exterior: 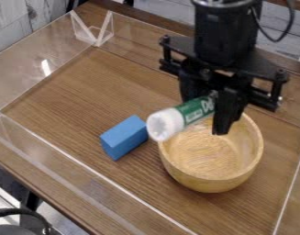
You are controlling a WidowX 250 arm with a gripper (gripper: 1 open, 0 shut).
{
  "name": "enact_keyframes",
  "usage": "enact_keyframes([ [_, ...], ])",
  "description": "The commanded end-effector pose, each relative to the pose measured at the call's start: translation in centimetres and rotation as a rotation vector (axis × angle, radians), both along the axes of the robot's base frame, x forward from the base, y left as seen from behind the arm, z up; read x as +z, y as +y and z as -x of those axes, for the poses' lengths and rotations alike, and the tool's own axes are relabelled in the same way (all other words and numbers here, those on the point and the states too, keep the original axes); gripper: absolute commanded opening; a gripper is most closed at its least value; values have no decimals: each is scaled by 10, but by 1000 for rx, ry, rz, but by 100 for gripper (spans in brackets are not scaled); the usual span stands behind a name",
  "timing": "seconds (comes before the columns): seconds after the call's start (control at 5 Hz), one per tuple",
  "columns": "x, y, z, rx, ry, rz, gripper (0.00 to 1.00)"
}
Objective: Remove the green marker from inside the brown bowl and put it on the table
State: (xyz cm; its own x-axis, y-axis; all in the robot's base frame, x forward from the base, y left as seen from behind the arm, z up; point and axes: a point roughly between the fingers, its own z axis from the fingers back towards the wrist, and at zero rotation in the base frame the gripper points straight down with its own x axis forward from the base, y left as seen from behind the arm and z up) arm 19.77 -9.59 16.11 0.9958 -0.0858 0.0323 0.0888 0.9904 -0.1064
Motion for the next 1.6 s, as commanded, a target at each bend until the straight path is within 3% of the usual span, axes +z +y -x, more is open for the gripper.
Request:
enact_keyframes([
  [0.0,7,6,-4,6,-43,8,0],
  [0.8,4,38,-4,13,-60,1,0],
  [1.4,0,54,-6,-45,-77,-6,0],
])
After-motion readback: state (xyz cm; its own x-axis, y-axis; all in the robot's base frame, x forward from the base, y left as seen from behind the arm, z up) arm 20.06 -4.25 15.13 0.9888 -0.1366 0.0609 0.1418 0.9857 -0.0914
